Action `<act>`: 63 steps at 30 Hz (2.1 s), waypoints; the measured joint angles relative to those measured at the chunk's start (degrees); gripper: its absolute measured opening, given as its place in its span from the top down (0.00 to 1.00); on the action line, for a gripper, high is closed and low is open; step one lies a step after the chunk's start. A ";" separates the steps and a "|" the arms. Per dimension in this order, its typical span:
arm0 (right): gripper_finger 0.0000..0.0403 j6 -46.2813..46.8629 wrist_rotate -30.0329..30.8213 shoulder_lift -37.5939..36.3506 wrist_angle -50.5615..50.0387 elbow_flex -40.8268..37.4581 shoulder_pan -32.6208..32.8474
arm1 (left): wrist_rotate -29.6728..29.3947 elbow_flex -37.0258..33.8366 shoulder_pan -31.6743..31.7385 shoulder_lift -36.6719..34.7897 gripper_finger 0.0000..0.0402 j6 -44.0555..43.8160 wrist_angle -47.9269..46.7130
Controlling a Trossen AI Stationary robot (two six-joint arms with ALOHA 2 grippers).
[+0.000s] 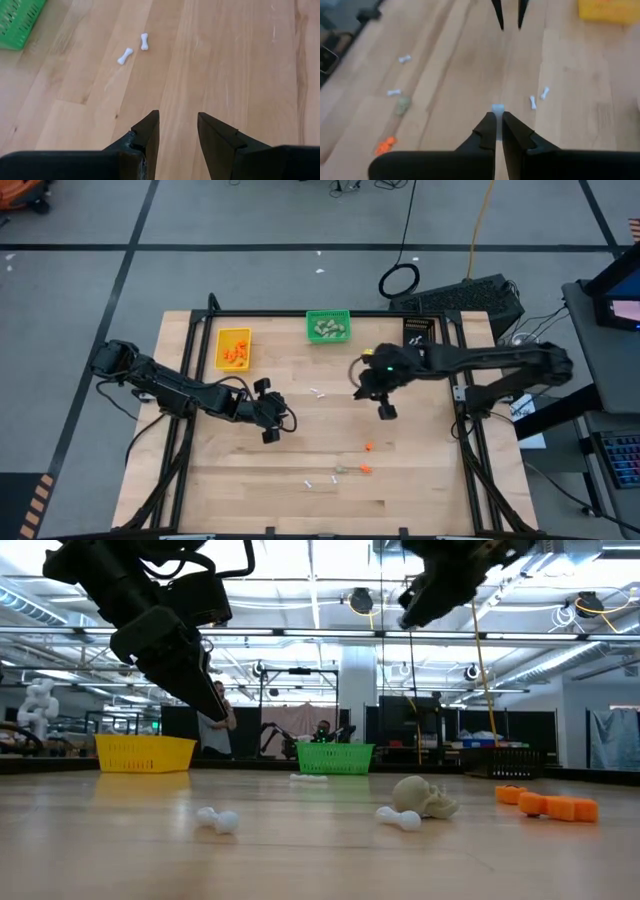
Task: Sort Halloween decoration
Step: Put the white bone toy into the black bin
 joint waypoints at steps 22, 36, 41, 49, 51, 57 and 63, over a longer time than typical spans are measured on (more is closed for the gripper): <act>1.00 7.27 1.42 -13.01 64.69 -41.02 0.99 | -0.05 0.00 0.00 0.00 0.67 0.48 2.15; 1.00 12.20 5.41 -13.03 80.26 -51.48 5.06 | 3.42 0.02 0.00 0.00 0.67 12.56 18.29; 1.00 11.88 8.38 -13.01 80.55 -51.70 7.73 | 6.13 -1.10 0.00 0.00 0.67 15.34 25.37; 1.00 11.15 11.18 -13.01 81.72 -51.70 9.69 | 7.58 -6.61 0.00 0.00 0.67 18.58 39.25; 1.00 11.15 11.19 -13.01 82.38 -51.70 9.96 | 7.58 -6.71 0.00 0.00 0.67 18.64 40.02; 1.00 11.31 11.17 -13.01 83.70 -51.70 10.04 | 8.16 -6.73 0.00 0.00 0.67 18.20 41.62; 1.00 10.94 11.17 -13.01 83.67 -51.70 10.04 | 9.49 -6.73 0.00 0.00 0.67 18.05 41.89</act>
